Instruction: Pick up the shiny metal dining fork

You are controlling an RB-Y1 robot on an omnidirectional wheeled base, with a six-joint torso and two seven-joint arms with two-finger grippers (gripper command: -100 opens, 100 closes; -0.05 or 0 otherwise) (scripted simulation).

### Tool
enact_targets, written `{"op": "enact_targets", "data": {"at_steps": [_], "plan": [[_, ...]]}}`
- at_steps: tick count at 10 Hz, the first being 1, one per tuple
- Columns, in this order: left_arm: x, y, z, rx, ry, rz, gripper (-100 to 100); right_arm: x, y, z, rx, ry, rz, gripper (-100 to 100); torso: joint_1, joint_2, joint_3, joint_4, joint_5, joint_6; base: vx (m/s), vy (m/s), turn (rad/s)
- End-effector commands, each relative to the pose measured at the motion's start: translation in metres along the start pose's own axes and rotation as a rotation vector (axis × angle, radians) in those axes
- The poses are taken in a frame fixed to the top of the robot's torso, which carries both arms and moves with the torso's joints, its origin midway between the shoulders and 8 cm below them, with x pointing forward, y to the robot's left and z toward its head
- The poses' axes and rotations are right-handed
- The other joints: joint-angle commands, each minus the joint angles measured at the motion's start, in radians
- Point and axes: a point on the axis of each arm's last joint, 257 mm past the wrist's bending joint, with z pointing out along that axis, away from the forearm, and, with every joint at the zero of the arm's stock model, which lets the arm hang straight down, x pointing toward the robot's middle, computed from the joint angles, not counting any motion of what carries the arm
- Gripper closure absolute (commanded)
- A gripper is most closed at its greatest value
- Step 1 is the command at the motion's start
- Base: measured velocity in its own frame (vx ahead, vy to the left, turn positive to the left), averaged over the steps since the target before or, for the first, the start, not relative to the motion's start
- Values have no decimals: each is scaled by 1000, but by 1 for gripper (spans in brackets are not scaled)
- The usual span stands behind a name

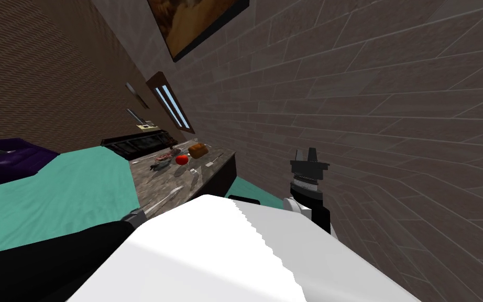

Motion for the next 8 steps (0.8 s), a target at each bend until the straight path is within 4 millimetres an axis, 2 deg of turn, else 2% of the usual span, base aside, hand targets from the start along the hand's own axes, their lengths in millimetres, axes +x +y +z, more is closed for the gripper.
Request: {"op": "enact_targets", "data": {"at_steps": [1, 3, 4, 5, 6, 8], "plan": [[-9, 5, -5, -30, -27, -17, -100, 0, 0, 0, 0, 0, 0, 0, 0, 0, 0, 0, 0, 0, 89, 7, -50], [-43, 26, -18, -122, -113, -77, -100, 0, 0, 0, 0, 0, 0, 0, 1, 2, 1, 1, 0, 0, 135, 1, -123], [-44, 28, -18, -129, -118, -77, -100, 0, 0, 0, 0, 0, 0, 0, 0, -1, 0, 0, 0, 0, 140, -10, -40], [-60, 38, -25, -174, -162, -107, -100, 0, 0, 0, 0, 0, 0, 0, -1, 0, 0, 0, 0, -1, 107, 4, -51], [-60, 38, -25, -174, -162, -107, -100, 0, 0, 0, 0, 0, 0, 0, 0, 1, 1, 0, 0, 0, 73, 20, -34], [-85, 57, -39, -246, -237, -167, -100, 0, 0, 0, 0, 0, 0, 0, 0, 3, 2, 1, 0, 0, 114, 5, -78]]}}
